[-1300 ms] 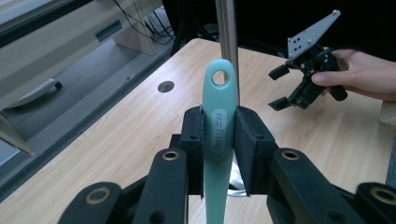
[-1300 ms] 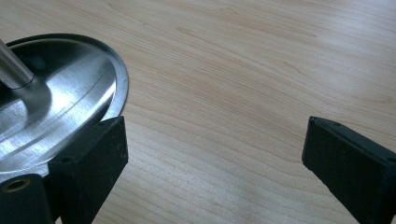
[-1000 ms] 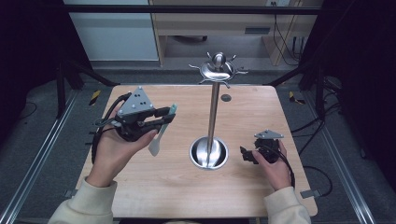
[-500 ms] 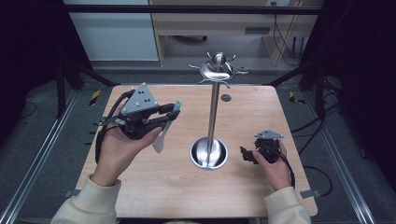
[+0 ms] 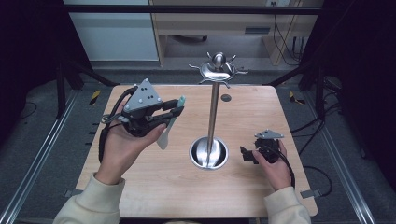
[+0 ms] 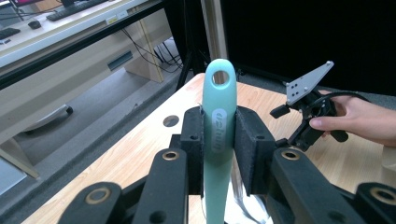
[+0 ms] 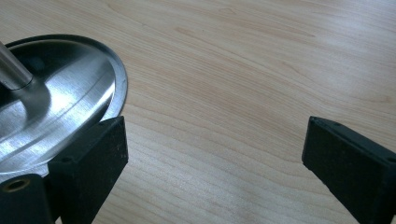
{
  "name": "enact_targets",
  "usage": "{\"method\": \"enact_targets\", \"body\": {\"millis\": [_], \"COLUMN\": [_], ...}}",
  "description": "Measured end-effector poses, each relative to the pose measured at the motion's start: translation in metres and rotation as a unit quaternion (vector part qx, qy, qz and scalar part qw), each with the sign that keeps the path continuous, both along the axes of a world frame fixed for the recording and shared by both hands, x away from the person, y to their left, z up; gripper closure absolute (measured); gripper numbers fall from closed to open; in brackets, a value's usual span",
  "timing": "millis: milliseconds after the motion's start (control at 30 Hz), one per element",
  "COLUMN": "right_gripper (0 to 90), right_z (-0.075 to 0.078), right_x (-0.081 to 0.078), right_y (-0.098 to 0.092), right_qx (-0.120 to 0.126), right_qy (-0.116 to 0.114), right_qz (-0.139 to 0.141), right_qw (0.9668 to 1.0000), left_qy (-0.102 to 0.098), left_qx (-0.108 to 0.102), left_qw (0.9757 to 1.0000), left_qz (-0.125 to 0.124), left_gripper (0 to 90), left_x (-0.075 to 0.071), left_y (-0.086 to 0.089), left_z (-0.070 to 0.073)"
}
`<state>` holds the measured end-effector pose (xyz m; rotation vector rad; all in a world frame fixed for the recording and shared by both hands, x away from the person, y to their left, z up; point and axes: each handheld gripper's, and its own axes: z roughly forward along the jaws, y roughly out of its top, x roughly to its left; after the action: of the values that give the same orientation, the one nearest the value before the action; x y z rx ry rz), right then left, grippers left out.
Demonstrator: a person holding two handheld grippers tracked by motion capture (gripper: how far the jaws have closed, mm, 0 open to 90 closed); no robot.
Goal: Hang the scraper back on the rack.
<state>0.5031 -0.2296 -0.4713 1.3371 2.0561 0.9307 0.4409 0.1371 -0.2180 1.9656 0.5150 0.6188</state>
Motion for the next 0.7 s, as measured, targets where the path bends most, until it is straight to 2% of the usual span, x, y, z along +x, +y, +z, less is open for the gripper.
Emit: {"method": "enact_targets", "body": {"millis": [700], "right_gripper": [7.3], "right_z": [0.0003], "right_x": [0.0001], "right_y": [-0.0003], "right_qx": [0.003], "right_qy": [-0.001], "right_qz": [-0.001], "right_qw": [1.0], "left_qy": [-0.008], "left_qx": [-0.008], "left_qw": [0.9999], "left_qz": [-0.003], "left_gripper": [74.0], "left_x": [0.0018], "left_y": [-0.0101], "left_z": [0.0104]}}
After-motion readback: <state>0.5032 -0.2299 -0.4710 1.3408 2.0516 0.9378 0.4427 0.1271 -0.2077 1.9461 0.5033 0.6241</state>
